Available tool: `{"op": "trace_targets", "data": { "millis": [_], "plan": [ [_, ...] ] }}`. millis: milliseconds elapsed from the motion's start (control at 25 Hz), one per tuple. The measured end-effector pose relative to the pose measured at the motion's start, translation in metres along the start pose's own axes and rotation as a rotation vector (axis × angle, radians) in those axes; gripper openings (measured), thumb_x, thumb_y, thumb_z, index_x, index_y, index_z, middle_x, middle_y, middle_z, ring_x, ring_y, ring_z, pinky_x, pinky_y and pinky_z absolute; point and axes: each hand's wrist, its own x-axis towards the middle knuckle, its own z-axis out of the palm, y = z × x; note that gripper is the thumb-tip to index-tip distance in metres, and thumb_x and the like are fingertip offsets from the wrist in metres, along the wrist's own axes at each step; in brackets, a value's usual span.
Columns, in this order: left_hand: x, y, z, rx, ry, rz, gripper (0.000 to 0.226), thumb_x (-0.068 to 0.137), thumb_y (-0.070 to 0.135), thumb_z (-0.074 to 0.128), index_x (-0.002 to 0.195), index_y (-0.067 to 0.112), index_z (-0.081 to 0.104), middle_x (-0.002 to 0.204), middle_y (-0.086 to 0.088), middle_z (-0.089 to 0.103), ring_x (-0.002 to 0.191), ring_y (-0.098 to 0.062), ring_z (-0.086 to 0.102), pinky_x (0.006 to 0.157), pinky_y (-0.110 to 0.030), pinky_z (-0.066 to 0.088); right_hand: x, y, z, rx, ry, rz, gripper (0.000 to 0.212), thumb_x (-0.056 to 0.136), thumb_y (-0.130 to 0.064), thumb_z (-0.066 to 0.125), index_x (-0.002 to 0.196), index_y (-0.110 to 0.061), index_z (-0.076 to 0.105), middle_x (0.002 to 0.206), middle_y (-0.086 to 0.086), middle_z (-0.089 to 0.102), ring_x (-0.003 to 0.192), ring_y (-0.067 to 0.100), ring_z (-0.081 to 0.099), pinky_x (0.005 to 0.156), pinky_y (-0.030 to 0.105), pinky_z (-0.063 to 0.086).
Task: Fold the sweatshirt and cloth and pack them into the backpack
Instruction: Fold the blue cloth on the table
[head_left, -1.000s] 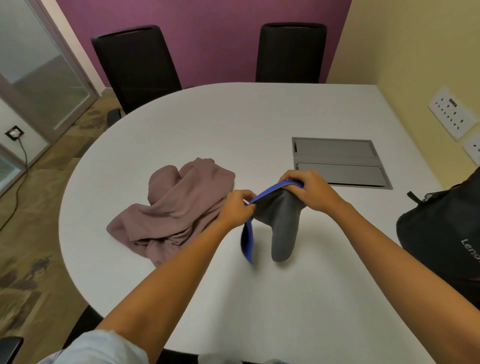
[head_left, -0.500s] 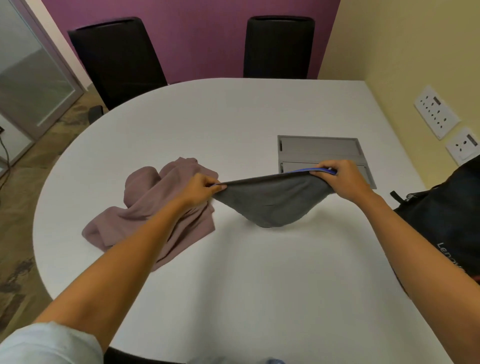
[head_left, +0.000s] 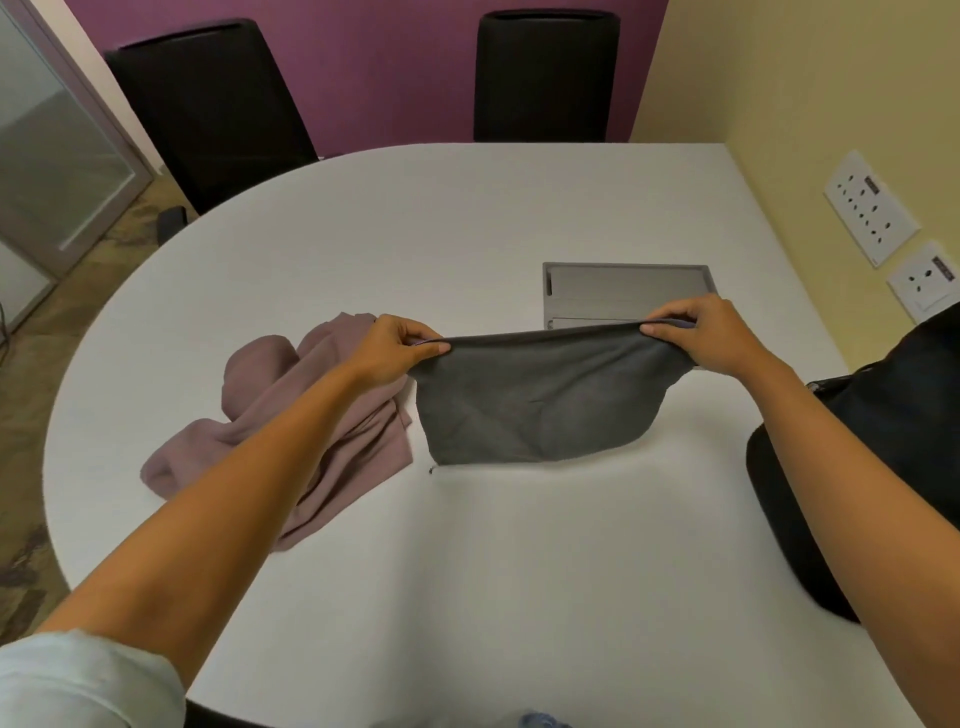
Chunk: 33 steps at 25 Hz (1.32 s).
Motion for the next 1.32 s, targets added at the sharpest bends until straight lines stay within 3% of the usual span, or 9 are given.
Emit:
{"op": "trace_targets", "data": {
  "millis": [120,280,400,520,720,840,920,1120,1320],
  "plan": [
    [-0.004,-0.011,0.0,0.0,-0.092,-0.066,0.014,0.091,0.016,0.072,0.102,0.009,0.078,0.093,-0.004,0.077,0.084,-0.006,0.071,0.075,-0.014,0.054,-0.002,0.013,-0.004,-0.049,-0.136,0.085,0.018,0.09,-0.027,0.072,0.106,-0.02,0.077,0.099,-0.001,0.072,0.094,0.017,0.064,0.083,0.034,0.053],
    [-0.015,-0.017,-0.002,-0.103,-0.118,-0.103,0.012,0.09,0.007,0.071,0.099,0.011,0.077,0.09,-0.005,0.077,0.081,-0.008,0.072,0.072,-0.018,0.057,-0.011,0.021,-0.003,-0.02,-0.328,0.163,0.018,0.091,-0.019,0.07,0.107,-0.024,0.074,0.096,-0.007,0.072,0.097,0.013,0.065,0.08,0.021,0.049],
    [-0.017,-0.017,-0.009,-0.23,-0.164,-0.143,0.016,0.083,0.013,0.074,0.098,0.012,0.078,0.095,-0.006,0.077,0.085,-0.013,0.073,0.075,-0.026,0.061,-0.01,0.025,-0.006,-0.014,-0.458,0.208,0.019,0.091,-0.021,0.07,0.109,-0.022,0.076,0.101,-0.006,0.075,0.1,0.012,0.067,0.093,0.027,0.049],
    [-0.011,-0.02,-0.016,-0.26,-0.139,-0.172,0.022,0.089,0.014,0.07,0.11,0.008,0.075,0.1,-0.004,0.077,0.09,-0.016,0.073,0.074,-0.025,0.059,-0.006,0.024,-0.01,0.023,-0.536,0.233,0.021,0.093,-0.023,0.068,0.112,-0.02,0.076,0.103,-0.004,0.076,0.098,0.012,0.069,0.09,0.026,0.051],
    [0.016,-0.051,0.003,-0.126,0.113,-0.23,0.011,0.084,0.017,0.078,0.093,0.011,0.079,0.092,-0.007,0.077,0.094,-0.027,0.071,0.087,-0.04,0.06,0.023,0.048,0.025,-0.239,-0.379,0.133,0.024,0.095,-0.011,0.063,0.116,-0.015,0.073,0.106,0.006,0.071,0.097,0.021,0.061,0.084,0.029,0.043],
    [0.03,-0.056,0.031,0.139,0.2,-0.251,0.015,0.089,0.011,0.073,0.098,-0.001,0.075,0.098,-0.007,0.072,0.094,-0.019,0.065,0.089,-0.014,0.049,0.039,0.073,0.063,-0.222,-0.227,0.188,0.019,0.092,-0.007,0.067,0.11,-0.009,0.074,0.105,0.014,0.072,0.092,0.024,0.063,0.082,0.027,0.044],
    [0.048,-0.07,0.049,0.186,0.26,-0.266,0.017,0.09,0.009,0.071,0.102,-0.002,0.075,0.103,-0.014,0.074,0.097,-0.027,0.068,0.088,-0.021,0.051,0.05,0.087,0.082,-0.195,-0.162,0.238,0.014,0.091,-0.005,0.068,0.103,-0.007,0.074,0.098,0.016,0.072,0.087,0.026,0.065,0.08,0.03,0.05],
    [0.089,-0.093,0.055,0.252,0.307,-0.278,0.016,0.093,0.007,0.066,0.104,0.0,0.076,0.103,-0.017,0.075,0.093,-0.028,0.071,0.083,-0.025,0.052,0.074,0.112,0.103,-0.164,-0.043,0.263,0.015,0.094,-0.002,0.063,0.102,-0.006,0.074,0.1,0.014,0.071,0.087,0.022,0.062,0.079,0.029,0.049],
    [0.091,-0.113,0.057,0.263,0.264,-0.161,0.014,0.092,0.007,0.069,0.103,0.002,0.077,0.1,-0.013,0.076,0.09,-0.023,0.07,0.09,-0.032,0.056,0.07,0.129,0.113,-0.185,0.085,0.057,0.01,0.092,-0.01,0.068,0.101,-0.009,0.074,0.102,0.009,0.071,0.092,0.021,0.063,0.085,0.029,0.051]
  ]
}}
